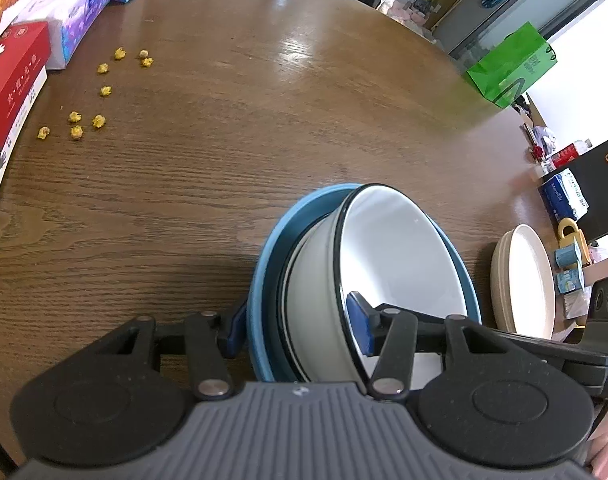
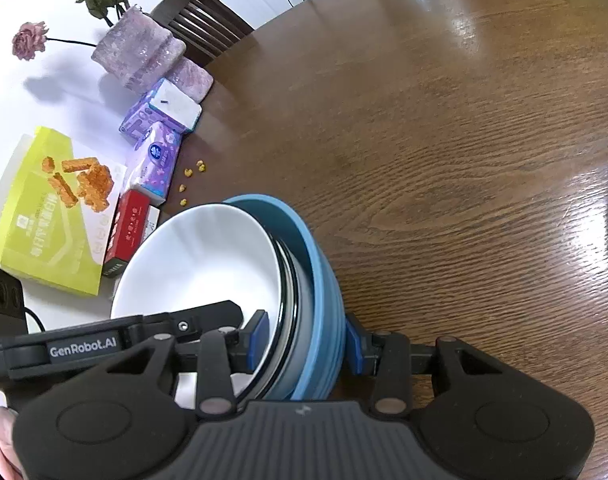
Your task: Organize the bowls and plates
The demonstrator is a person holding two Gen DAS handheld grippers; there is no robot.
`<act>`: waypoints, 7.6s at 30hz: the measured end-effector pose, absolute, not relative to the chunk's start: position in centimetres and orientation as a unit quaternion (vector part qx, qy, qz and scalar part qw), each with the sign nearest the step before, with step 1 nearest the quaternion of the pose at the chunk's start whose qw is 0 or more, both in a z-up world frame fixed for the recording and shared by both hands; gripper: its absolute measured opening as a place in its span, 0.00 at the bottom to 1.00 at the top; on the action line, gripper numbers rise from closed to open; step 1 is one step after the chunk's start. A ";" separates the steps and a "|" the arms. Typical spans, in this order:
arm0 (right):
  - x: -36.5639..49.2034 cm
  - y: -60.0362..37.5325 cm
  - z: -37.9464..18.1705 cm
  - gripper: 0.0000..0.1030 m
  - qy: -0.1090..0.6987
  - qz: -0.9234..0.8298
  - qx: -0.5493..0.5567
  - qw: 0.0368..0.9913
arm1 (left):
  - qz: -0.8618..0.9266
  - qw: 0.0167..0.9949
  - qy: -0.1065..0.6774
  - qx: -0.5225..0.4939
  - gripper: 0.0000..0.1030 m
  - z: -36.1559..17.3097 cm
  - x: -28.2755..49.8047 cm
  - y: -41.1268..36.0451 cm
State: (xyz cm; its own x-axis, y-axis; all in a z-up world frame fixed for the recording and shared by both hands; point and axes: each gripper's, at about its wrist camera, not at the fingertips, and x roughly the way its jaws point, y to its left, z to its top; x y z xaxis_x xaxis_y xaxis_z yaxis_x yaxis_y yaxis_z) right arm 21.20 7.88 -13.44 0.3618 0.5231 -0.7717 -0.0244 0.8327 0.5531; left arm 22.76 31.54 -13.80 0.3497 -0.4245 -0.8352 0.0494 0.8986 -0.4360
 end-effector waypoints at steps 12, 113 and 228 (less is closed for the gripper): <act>20.9 6.5 -12.0 0.38 0.522 0.186 0.229 0.800 | -0.144 0.816 0.534 -0.167 0.49 -11.9 21.8 30.0; 18.3 -19.6 -10.3 0.38 0.467 0.097 0.278 0.834 | -0.250 0.806 0.526 -0.110 0.49 -10.0 24.1 4.4; -15.1 -17.4 -0.1 1.00 0.286 0.092 0.045 0.953 | -0.010 0.966 0.252 -0.051 1.00 -1.1 -16.0 7.7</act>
State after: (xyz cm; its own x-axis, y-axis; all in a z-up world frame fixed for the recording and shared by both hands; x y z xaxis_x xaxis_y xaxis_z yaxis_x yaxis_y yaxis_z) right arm -15.09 -17.40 -0.07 0.8192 0.2016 -0.5370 -0.1505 0.9789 0.1378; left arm -16.02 7.74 -1.09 0.8723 -0.0455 -0.4869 -0.0056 0.9947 -0.1028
